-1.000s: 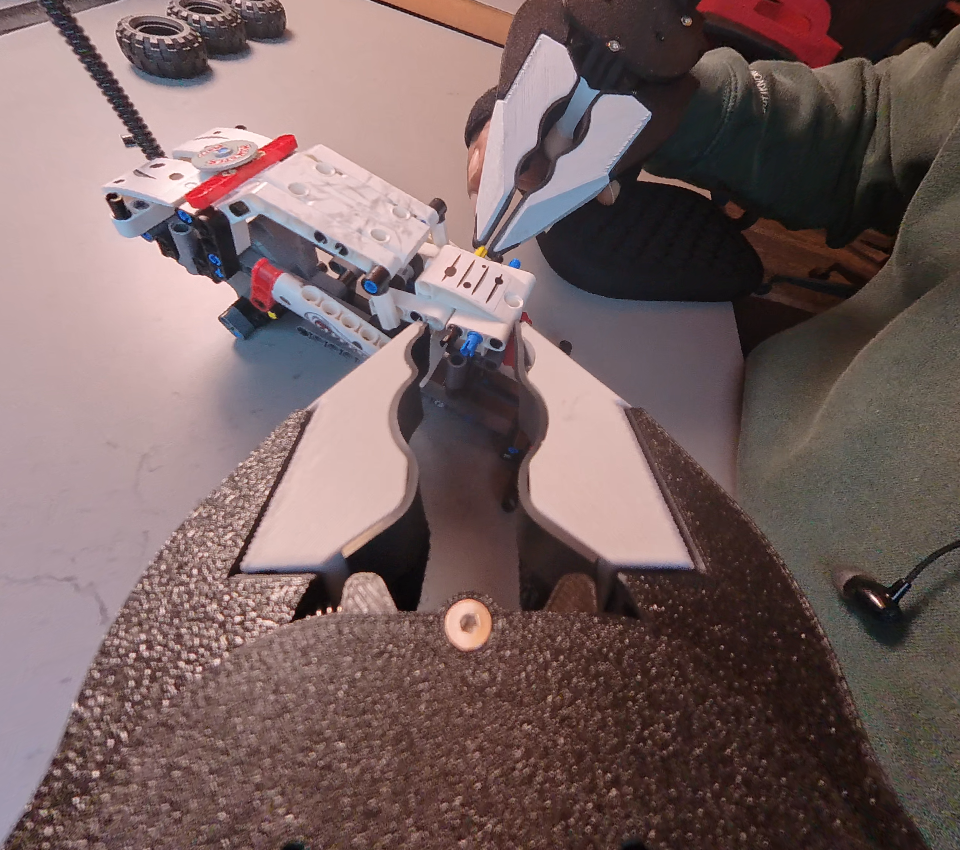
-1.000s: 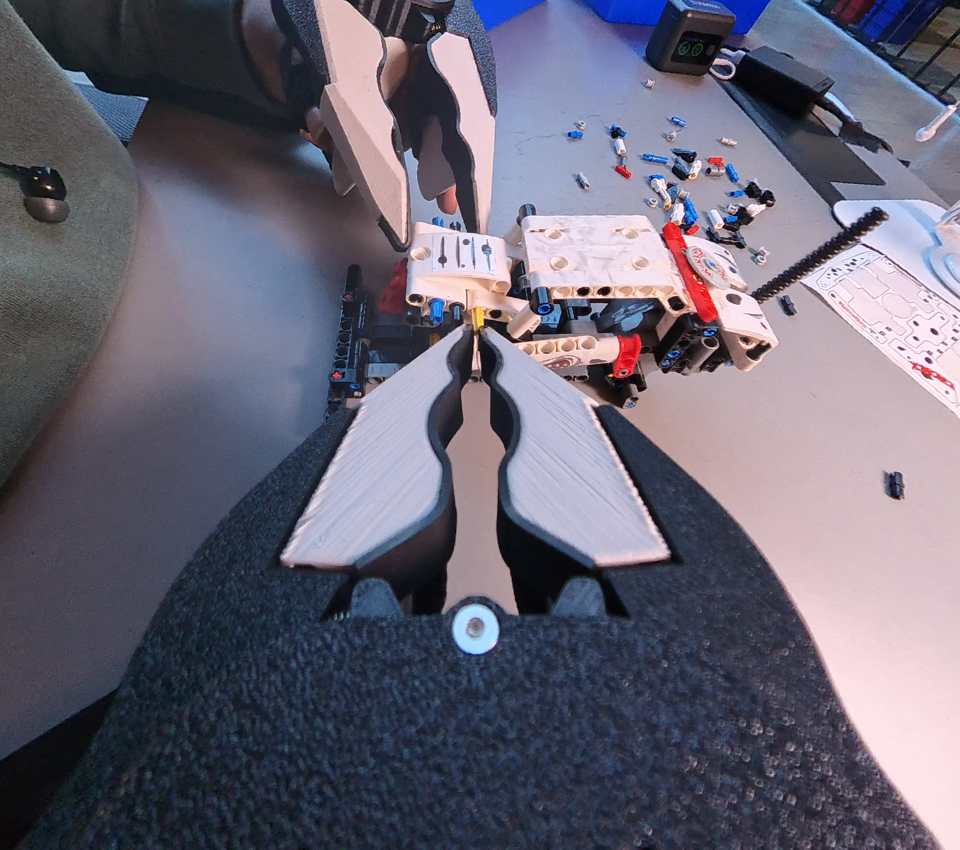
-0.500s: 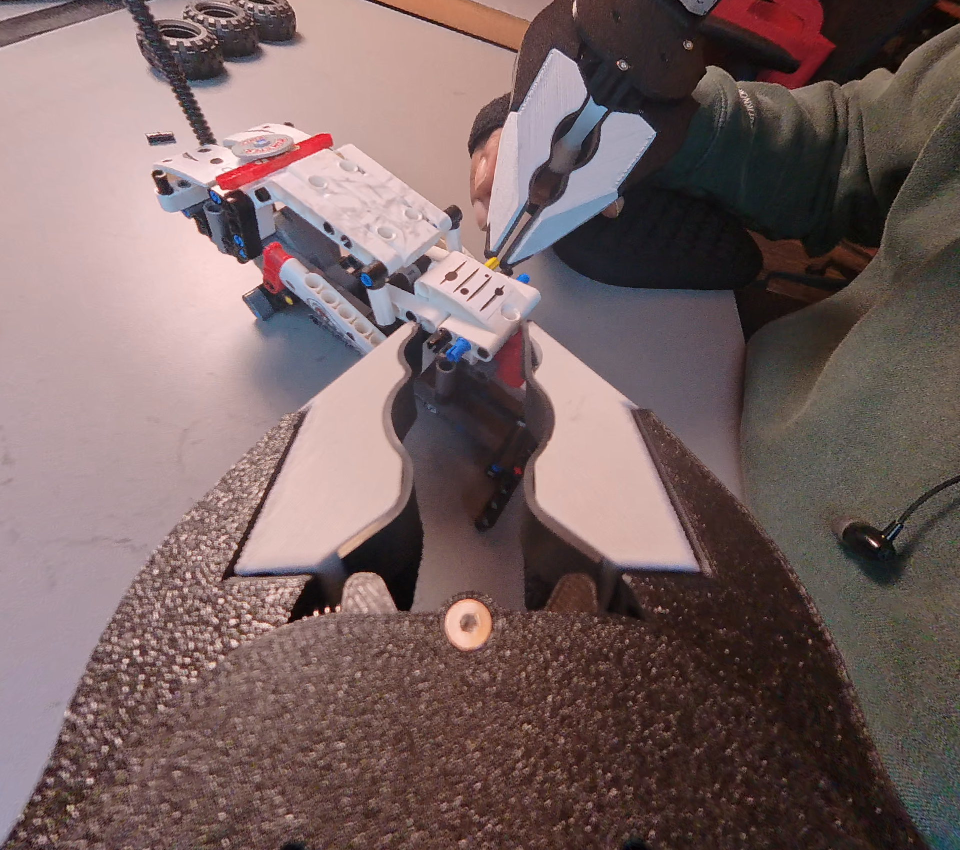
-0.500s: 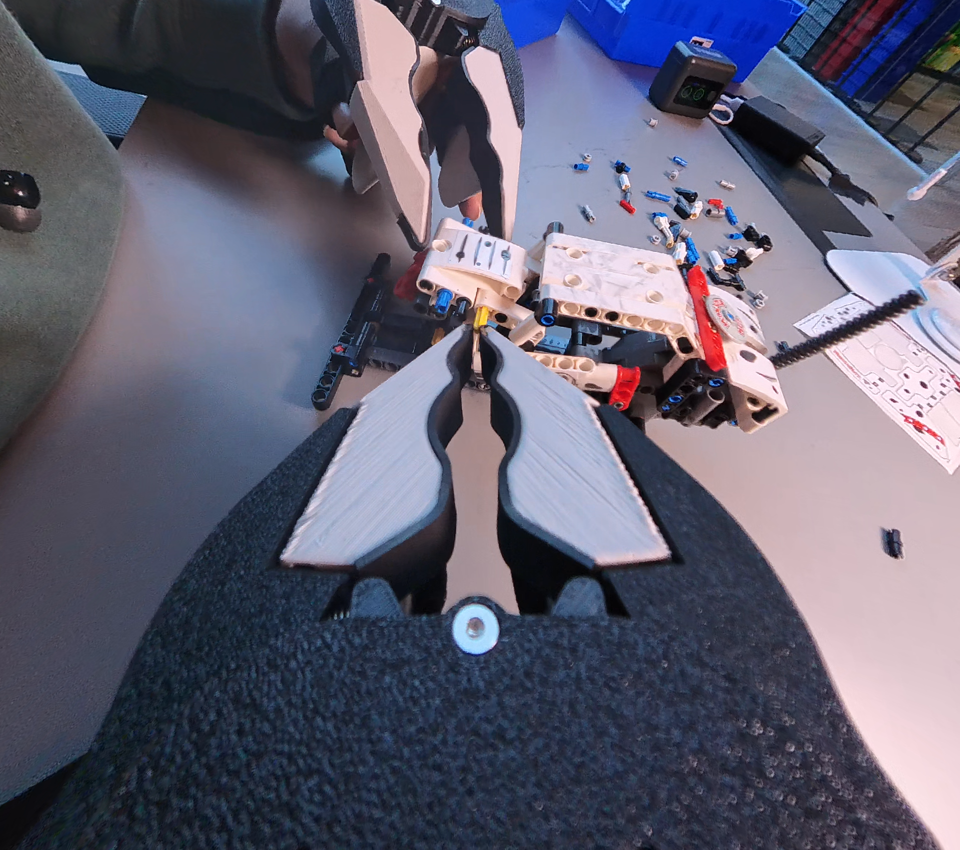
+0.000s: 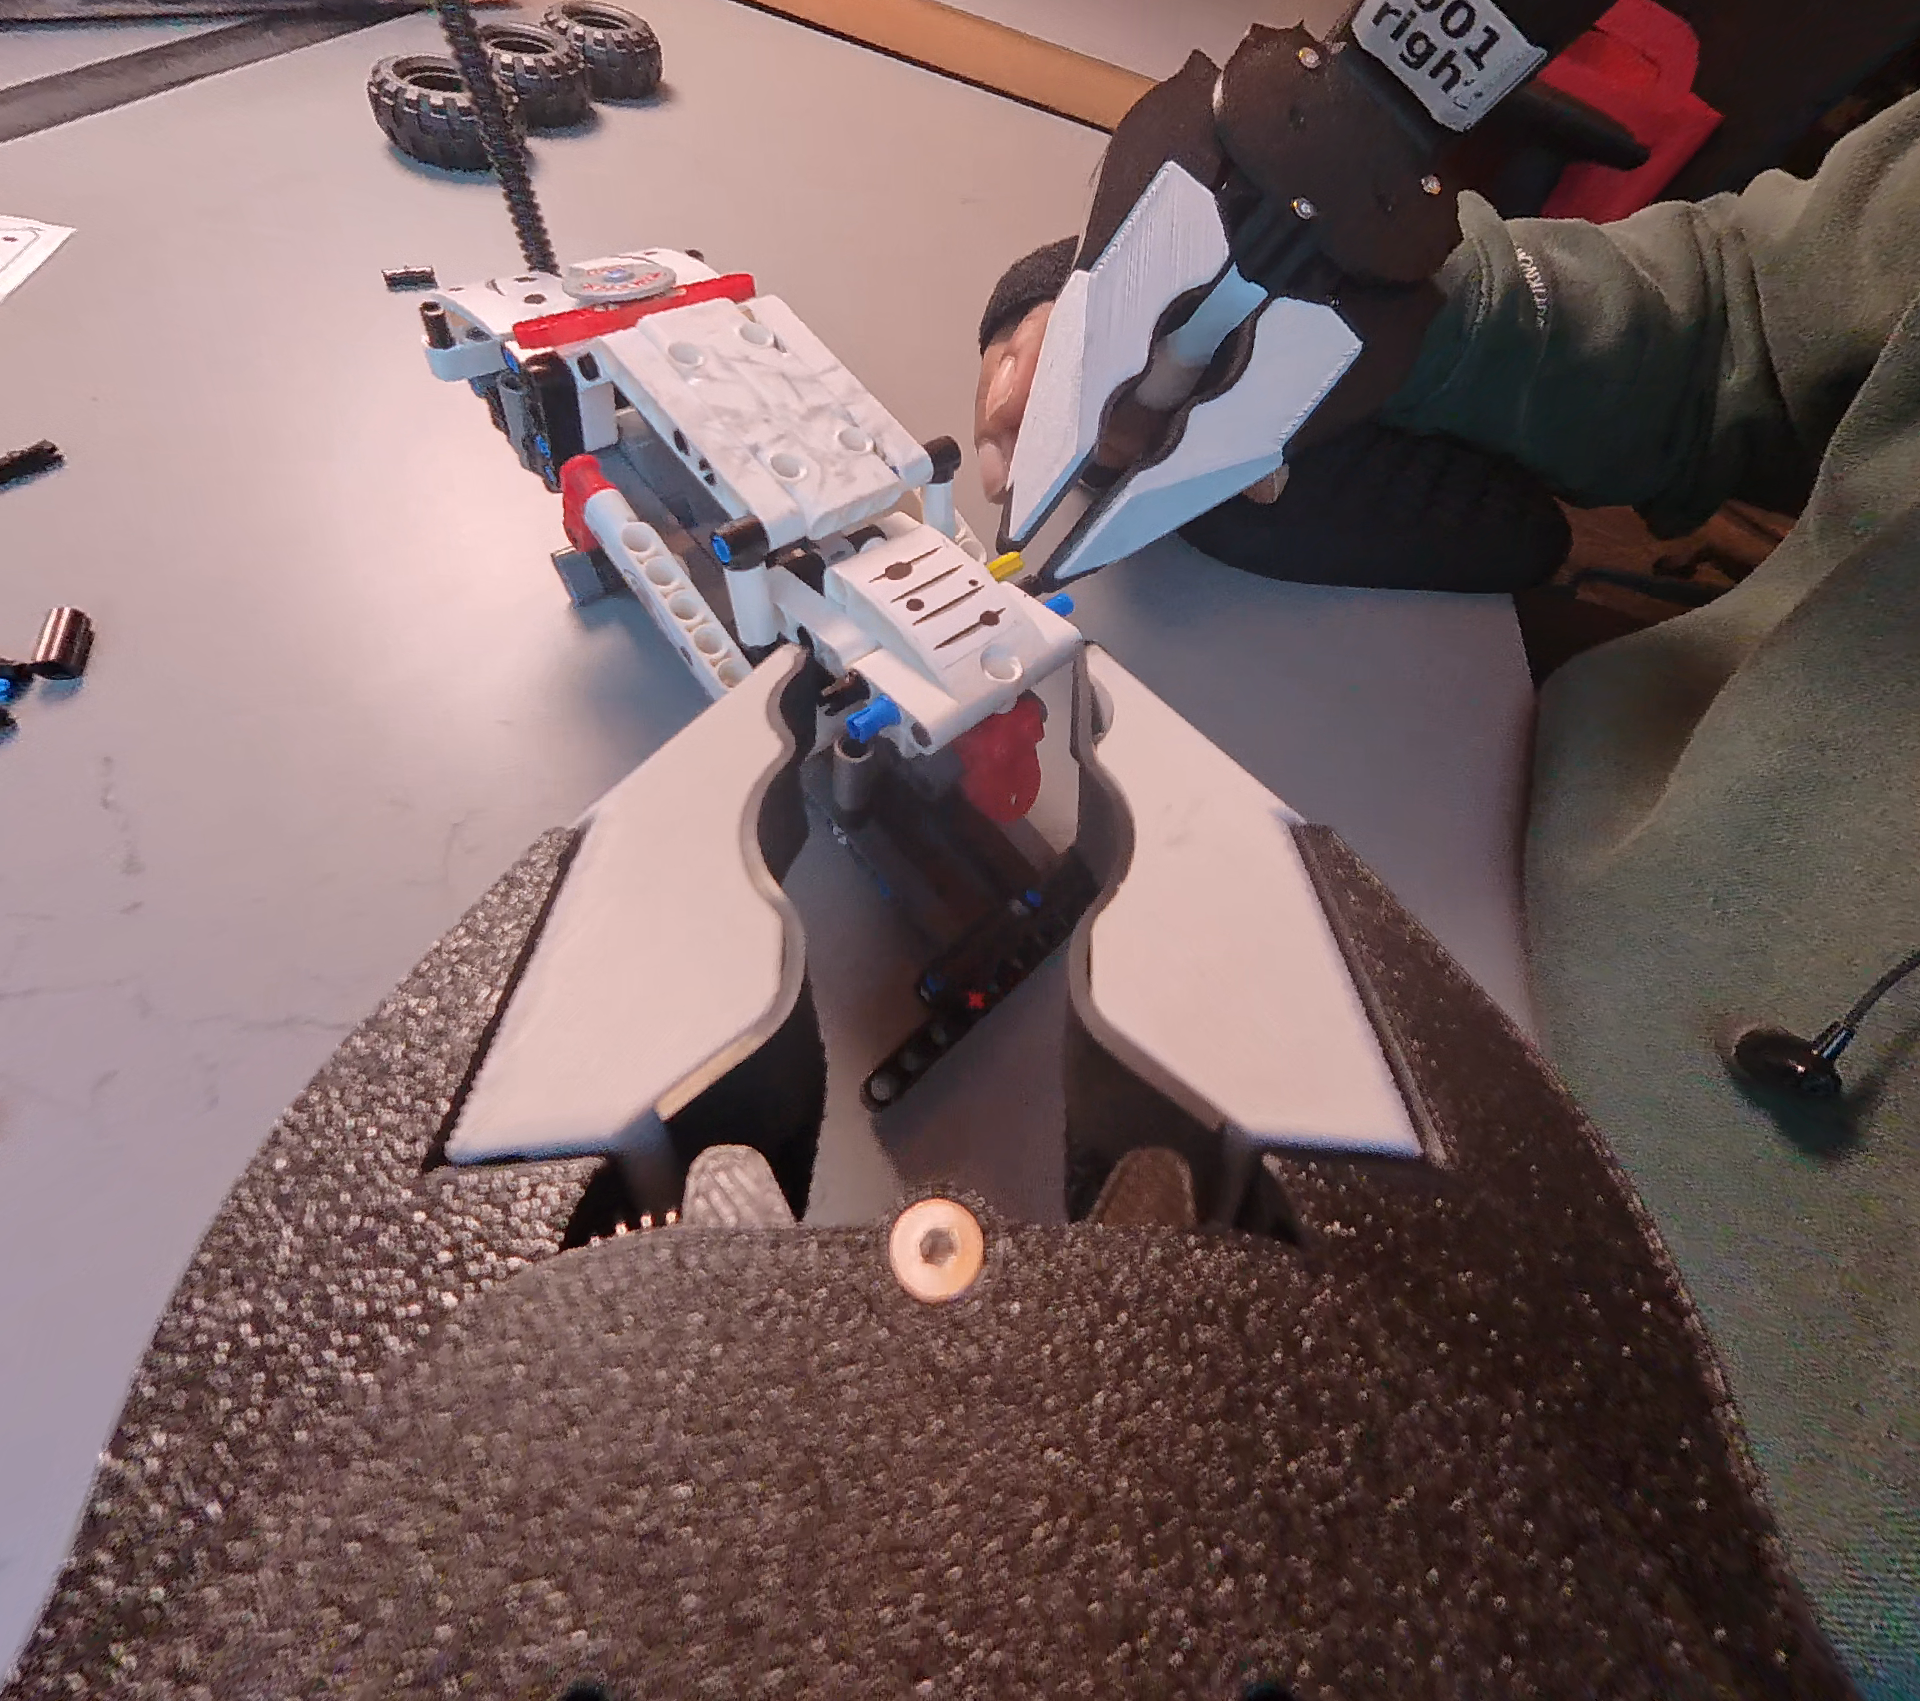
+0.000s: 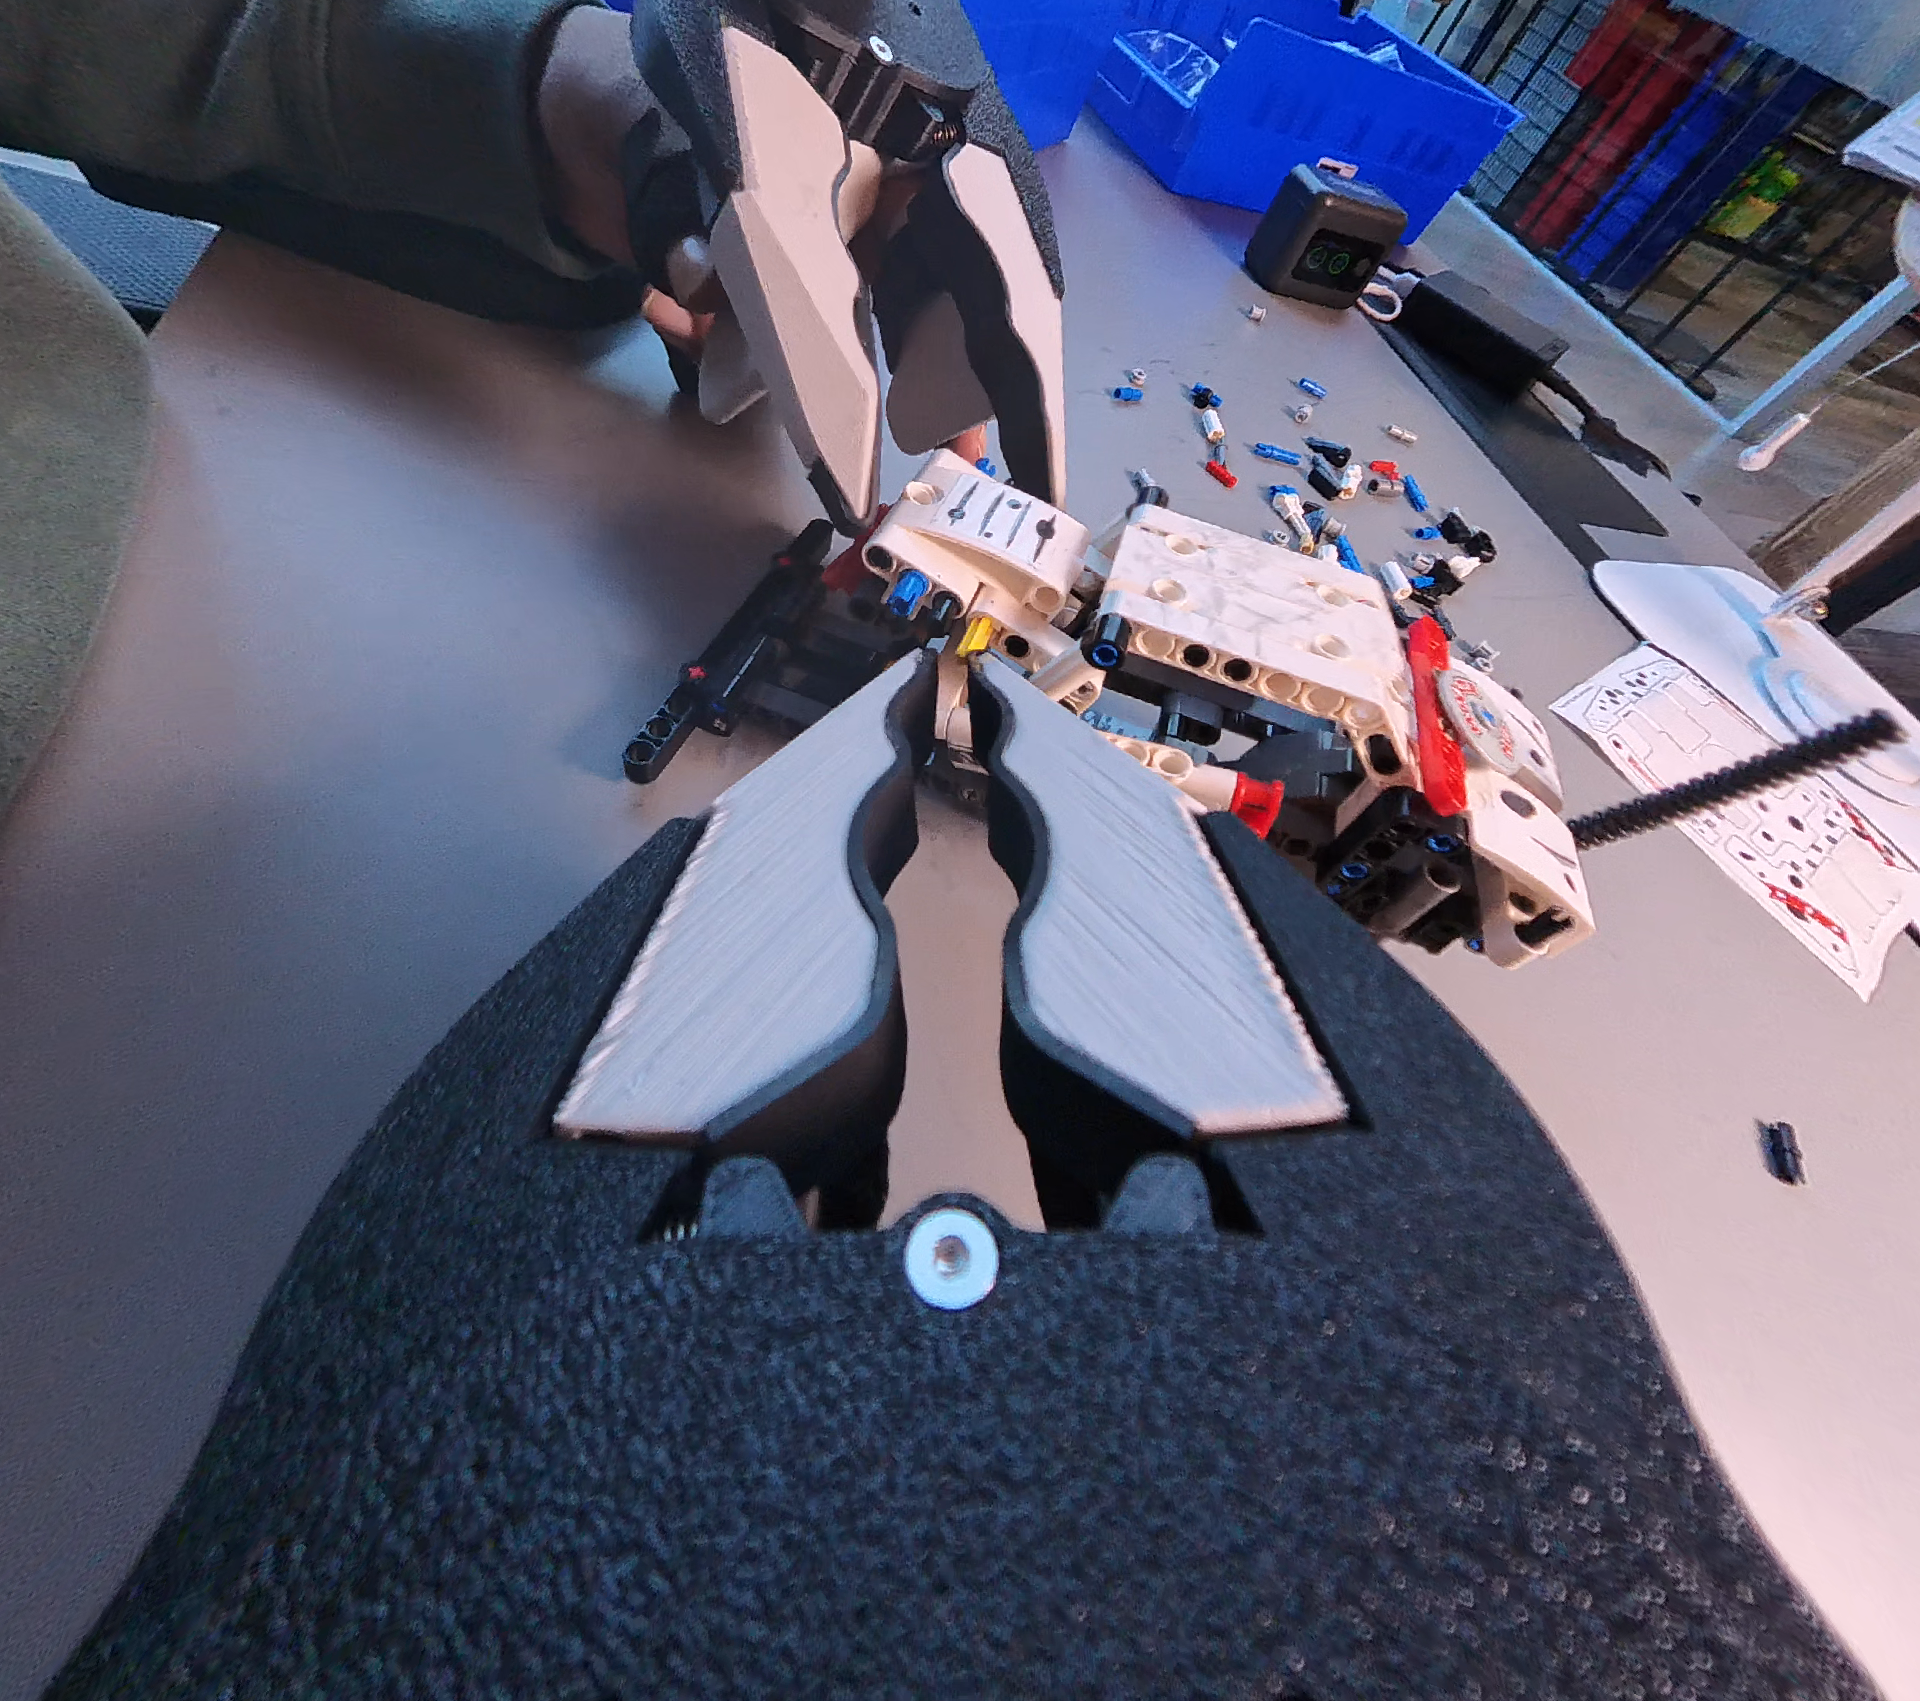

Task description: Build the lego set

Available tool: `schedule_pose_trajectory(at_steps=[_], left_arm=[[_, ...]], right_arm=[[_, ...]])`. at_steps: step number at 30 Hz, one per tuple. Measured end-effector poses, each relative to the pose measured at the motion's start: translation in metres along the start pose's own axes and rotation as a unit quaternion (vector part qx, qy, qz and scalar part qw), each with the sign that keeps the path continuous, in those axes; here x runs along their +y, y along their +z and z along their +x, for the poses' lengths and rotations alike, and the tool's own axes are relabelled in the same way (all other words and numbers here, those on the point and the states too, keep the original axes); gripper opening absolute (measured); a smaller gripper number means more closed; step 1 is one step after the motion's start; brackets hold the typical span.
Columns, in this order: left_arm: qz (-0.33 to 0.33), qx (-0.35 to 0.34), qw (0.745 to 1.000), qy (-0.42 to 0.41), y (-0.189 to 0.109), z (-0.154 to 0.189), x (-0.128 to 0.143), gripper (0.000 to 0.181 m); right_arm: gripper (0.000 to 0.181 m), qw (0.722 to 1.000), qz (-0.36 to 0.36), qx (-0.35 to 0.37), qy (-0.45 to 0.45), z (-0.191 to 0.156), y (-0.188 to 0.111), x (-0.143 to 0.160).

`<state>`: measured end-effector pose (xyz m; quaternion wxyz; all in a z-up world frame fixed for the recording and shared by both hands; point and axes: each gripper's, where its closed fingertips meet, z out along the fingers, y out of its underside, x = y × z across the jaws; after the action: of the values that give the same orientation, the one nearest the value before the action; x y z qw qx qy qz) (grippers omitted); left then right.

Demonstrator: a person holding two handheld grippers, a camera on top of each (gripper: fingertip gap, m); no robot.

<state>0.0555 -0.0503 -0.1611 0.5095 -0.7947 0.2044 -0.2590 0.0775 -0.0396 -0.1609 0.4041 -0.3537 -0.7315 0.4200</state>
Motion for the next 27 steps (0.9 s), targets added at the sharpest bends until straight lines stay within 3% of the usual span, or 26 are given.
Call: schedule_pose_trajectory(at_steps=[27], left_arm=[[-0.007, -0.001, 1.0, 0.014, -0.0017, -0.0013, 0.0007, 0.047]], right_arm=[[0.008, 1.0, 0.003, 0.023, -0.011, 0.0028, 0.0008, -0.0012]])
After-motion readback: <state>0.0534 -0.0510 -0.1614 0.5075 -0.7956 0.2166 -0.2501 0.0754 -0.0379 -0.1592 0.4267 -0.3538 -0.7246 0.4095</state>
